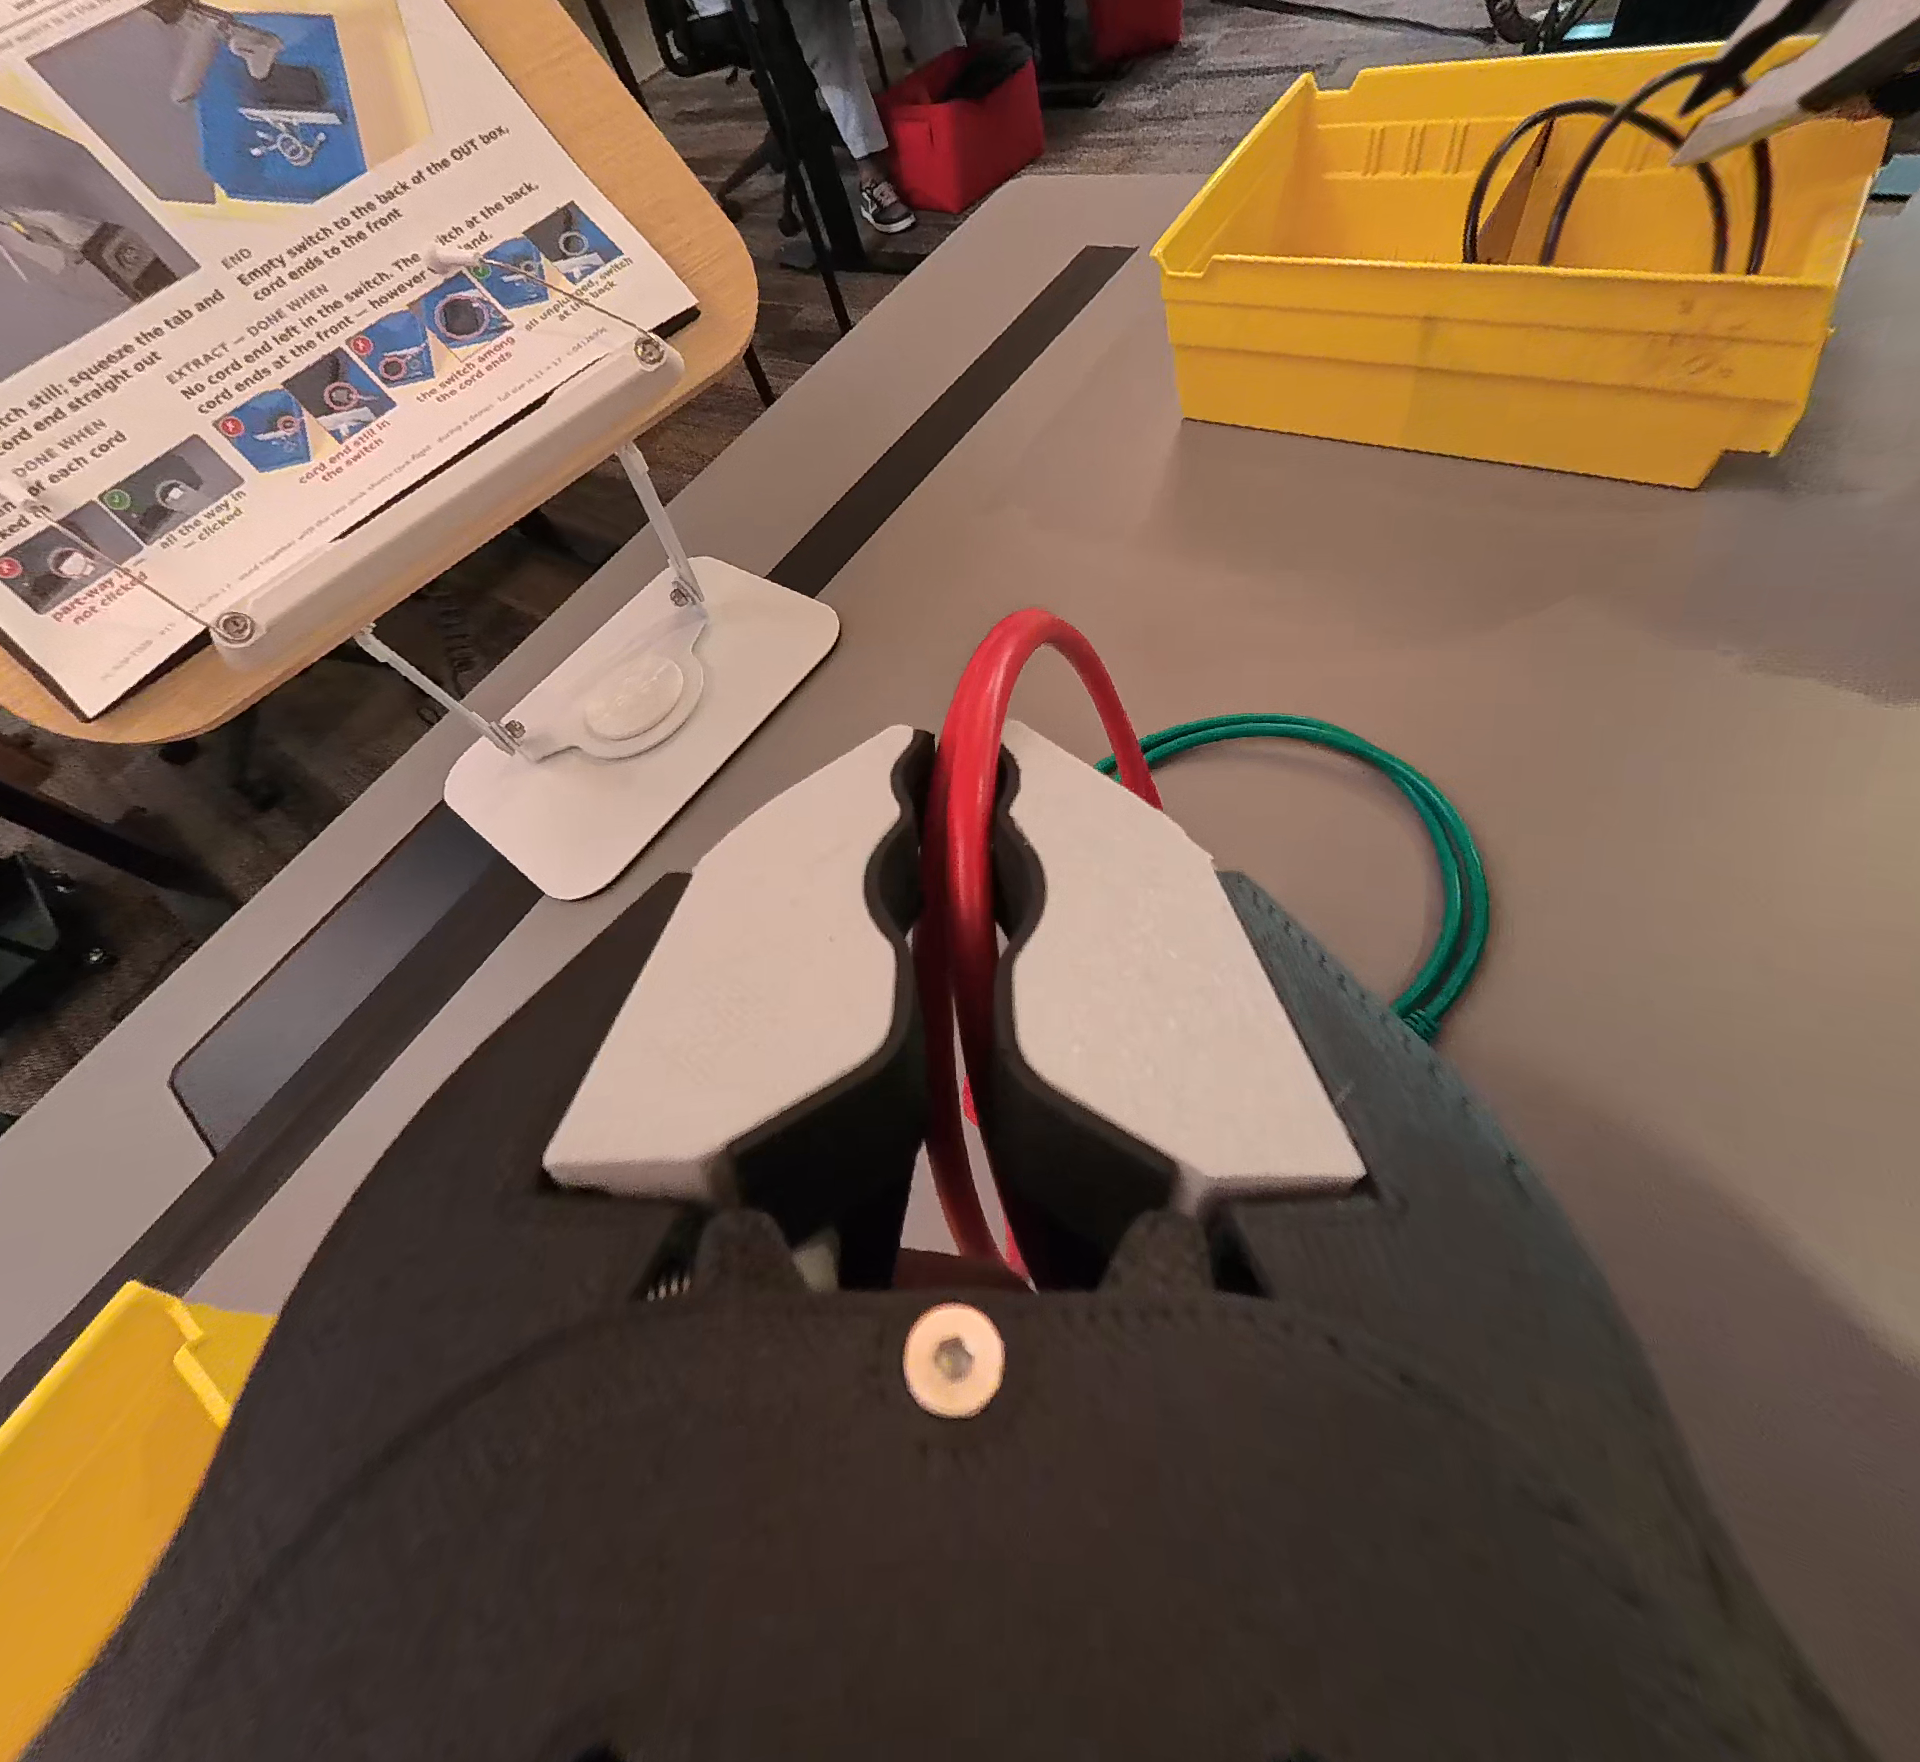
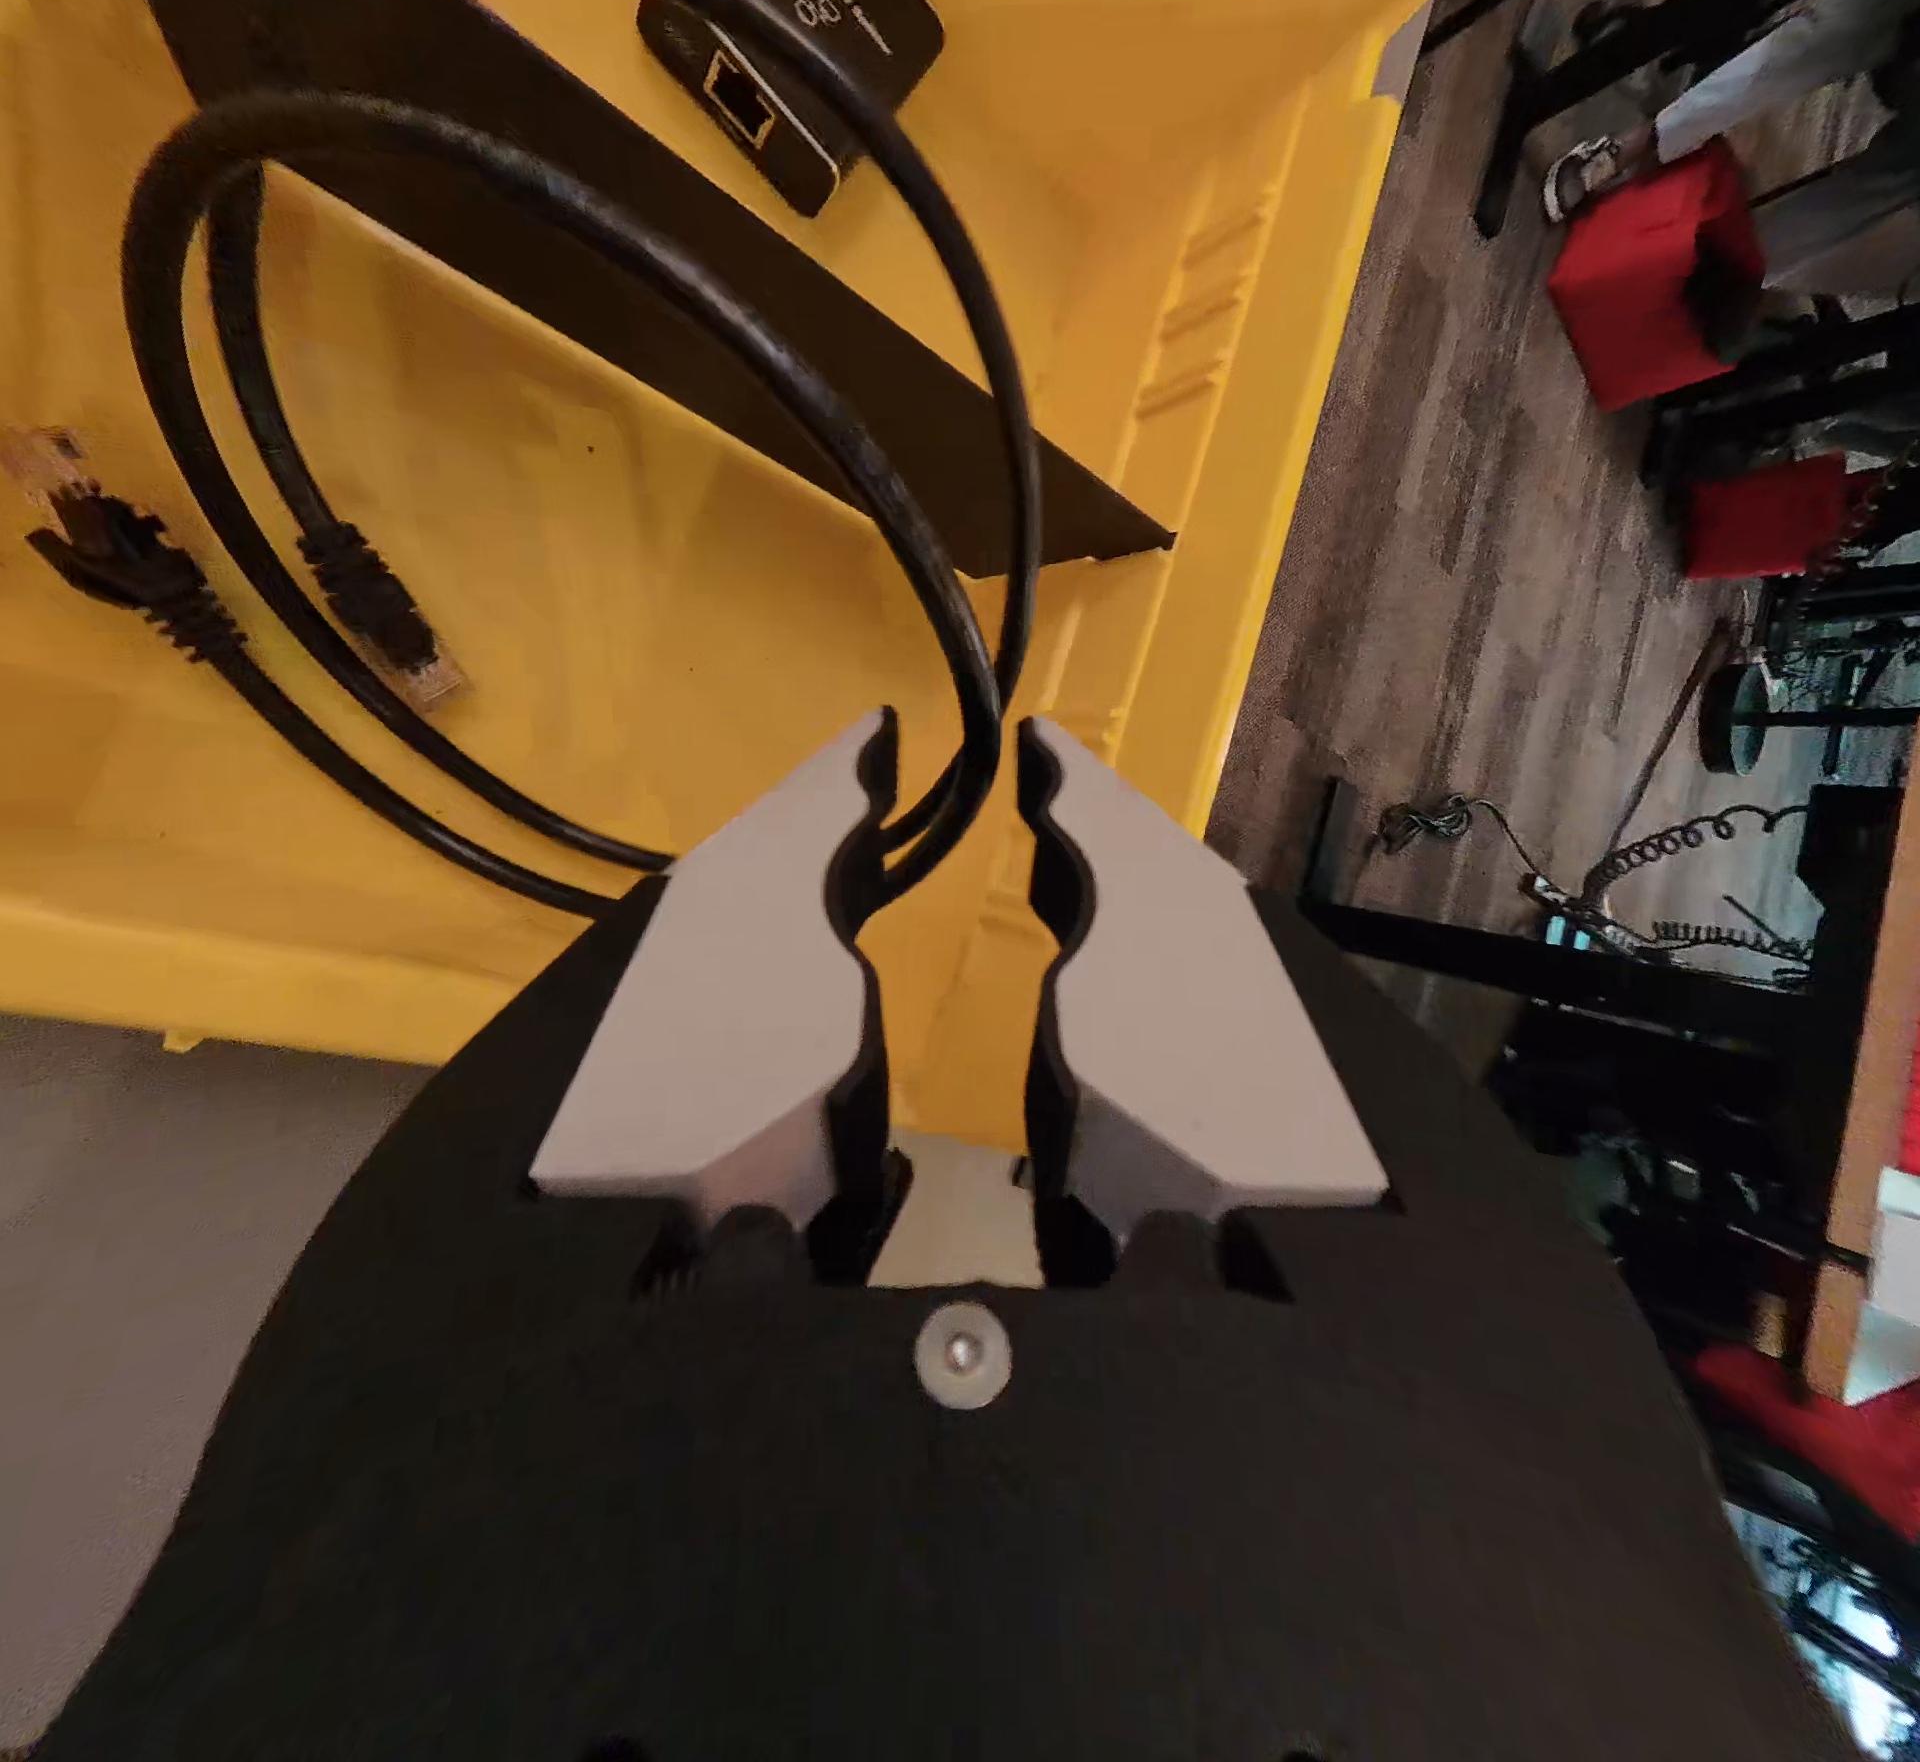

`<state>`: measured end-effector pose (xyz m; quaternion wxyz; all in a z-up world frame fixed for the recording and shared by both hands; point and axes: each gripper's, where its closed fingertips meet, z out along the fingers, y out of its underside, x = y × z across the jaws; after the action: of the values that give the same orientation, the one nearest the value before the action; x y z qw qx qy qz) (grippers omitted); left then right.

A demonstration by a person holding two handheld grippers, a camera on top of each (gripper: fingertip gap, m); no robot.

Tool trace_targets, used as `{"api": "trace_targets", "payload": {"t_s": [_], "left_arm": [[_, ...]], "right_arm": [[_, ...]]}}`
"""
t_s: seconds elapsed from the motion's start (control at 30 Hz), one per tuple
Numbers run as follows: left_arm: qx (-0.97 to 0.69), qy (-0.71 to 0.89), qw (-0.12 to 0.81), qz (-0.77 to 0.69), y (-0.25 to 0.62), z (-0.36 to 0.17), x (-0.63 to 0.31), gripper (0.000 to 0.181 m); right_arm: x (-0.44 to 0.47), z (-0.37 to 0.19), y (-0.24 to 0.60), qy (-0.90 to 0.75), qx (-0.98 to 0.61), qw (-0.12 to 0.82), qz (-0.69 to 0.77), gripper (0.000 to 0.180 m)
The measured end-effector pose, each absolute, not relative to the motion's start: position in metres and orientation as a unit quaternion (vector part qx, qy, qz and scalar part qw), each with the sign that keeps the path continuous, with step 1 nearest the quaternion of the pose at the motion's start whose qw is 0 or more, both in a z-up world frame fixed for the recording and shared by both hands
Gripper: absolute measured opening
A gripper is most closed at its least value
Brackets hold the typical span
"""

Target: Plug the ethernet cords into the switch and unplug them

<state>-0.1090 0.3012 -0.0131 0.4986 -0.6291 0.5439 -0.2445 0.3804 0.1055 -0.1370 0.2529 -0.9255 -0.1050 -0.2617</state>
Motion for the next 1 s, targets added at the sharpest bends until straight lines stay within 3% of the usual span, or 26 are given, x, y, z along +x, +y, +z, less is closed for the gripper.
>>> {"api": "trace_targets", "payload": {"t_s": [0.07,0.2,0.3,0.4,0.67,0.87,1.0], "left_arm": [[-0.629,0.544,0.498,-0.244,0.301,-0.013,-0.109,0.008],[-0.631,0.541,0.501,-0.240,0.304,-0.012,-0.112,0.008],[-0.631,0.539,0.503,-0.242,0.305,-0.011,-0.113,0.008],[-0.630,0.540,0.503,-0.240,0.305,-0.011,-0.113,0.008],[-0.628,0.543,0.508,-0.230,0.305,-0.008,-0.117,0.008],[-0.630,0.538,0.510,-0.231,0.309,-0.008,-0.122,0.009],[-0.633,0.537,0.507,-0.233,0.312,-0.012,-0.123,0.009]], "right_arm": [[0.379,-0.130,0.104,-0.119,-0.924,0.237,-0.277,0.035],[0.372,-0.082,0.110,-0.132,-0.894,0.262,-0.339,0.033],[0.328,-0.029,0.137,-0.161,-0.850,0.358,-0.353,0.021],[0.244,-0.011,0.170,-0.220,-0.834,0.439,-0.250,0.023],[0.083,-0.103,0.241,-0.349,-0.850,0.390,-0.053,0.036],[0.052,-0.183,0.270,-0.353,-0.883,0.310,0.004,0.039],[0.031,-0.208,0.275,-0.327,-0.895,0.293,0.079,0.040]]}}
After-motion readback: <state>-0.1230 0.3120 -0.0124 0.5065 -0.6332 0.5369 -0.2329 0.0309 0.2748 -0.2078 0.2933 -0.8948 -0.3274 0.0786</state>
